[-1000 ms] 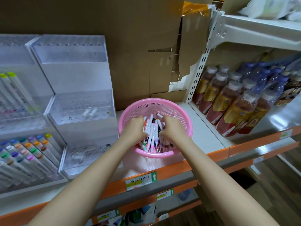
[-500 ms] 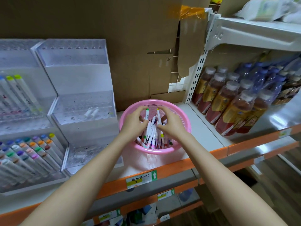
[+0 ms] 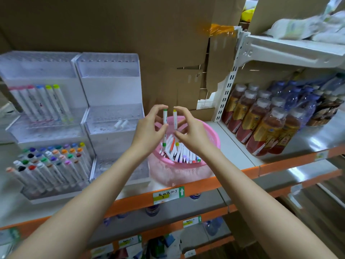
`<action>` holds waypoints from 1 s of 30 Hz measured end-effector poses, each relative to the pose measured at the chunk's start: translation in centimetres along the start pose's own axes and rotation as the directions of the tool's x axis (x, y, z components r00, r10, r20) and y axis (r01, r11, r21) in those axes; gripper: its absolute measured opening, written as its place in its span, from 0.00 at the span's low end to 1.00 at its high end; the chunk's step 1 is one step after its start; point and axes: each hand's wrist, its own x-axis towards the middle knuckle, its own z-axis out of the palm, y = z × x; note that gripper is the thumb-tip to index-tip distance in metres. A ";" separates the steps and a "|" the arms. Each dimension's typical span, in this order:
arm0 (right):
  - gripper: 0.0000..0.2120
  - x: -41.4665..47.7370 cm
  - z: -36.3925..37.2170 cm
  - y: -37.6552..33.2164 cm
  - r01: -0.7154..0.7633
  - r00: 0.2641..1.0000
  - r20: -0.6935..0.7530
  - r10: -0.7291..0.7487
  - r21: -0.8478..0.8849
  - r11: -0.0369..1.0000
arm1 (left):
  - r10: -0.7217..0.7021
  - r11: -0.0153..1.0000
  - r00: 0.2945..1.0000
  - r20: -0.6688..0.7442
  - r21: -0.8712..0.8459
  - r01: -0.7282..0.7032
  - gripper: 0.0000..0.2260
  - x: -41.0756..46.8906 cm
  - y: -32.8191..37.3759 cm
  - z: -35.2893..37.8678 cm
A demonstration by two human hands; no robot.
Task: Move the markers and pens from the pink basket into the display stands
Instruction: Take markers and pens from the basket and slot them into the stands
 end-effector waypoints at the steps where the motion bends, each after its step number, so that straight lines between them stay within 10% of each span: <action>1: 0.32 0.0 0.2 -0.9 0.023 1.000 -0.013 -0.023 0.009 1.000 | 0.003 1.000 1.000 -0.017 0.001 -0.003 0.20 -0.2 0.2 -1.1; 30: 0.27 8.4 13.0 -19.1 0.311 0.945 -0.149 -0.290 0.144 0.939 | 0.047 0.999 0.958 -0.284 0.031 -0.040 0.17 1.4 -4.7 -23.2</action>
